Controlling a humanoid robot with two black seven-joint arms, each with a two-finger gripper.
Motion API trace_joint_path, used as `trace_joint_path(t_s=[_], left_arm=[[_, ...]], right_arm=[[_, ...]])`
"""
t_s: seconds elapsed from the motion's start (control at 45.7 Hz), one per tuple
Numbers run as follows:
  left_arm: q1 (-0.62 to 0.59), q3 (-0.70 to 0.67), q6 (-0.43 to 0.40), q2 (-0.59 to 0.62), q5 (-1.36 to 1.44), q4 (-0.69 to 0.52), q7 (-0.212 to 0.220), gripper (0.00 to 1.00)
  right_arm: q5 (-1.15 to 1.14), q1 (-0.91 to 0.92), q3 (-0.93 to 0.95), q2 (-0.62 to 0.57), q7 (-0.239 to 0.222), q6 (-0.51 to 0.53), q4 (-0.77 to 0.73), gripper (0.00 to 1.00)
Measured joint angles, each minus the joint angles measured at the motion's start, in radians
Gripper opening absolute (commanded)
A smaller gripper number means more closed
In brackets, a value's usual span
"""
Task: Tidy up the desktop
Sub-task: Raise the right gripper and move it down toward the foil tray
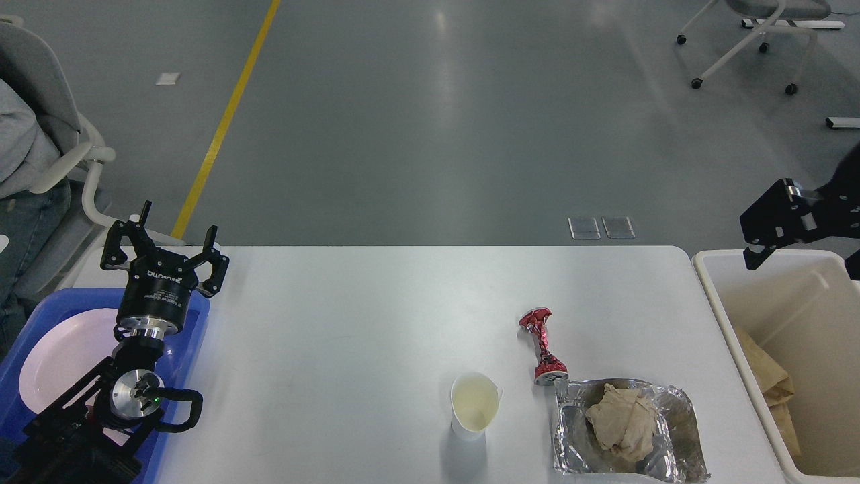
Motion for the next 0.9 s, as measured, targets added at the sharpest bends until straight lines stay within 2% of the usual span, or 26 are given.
trace_joint_path(t_s=[0.131, 0.263, 0.678, 0.897], left_arm=[[0.0, 0.0, 0.0, 0.0, 0.0, 0.0, 0.0, 0.96], [0.0, 0.0, 0.0, 0.0, 0.0, 0.0, 0.0, 0.96], [0.0, 0.0, 0.0, 0.0, 0.0, 0.0, 0.0, 0.96], [0.0, 0.0, 0.0, 0.0, 0.0, 0.0, 0.0, 0.96]], right_arm=[[0.027, 0.151, 0.0, 0.001, 0.0, 0.003, 0.122, 1.0], [0.047, 0.218, 0.0, 0.002, 0.0, 0.003, 0.172, 1.0], [0.044, 0.223, 0.009, 0.006, 0.001, 0.003, 0.181, 0.99], [-0.055, 0.116, 0.014, -0.113, 0.001, 0.003, 0.181, 0.96]])
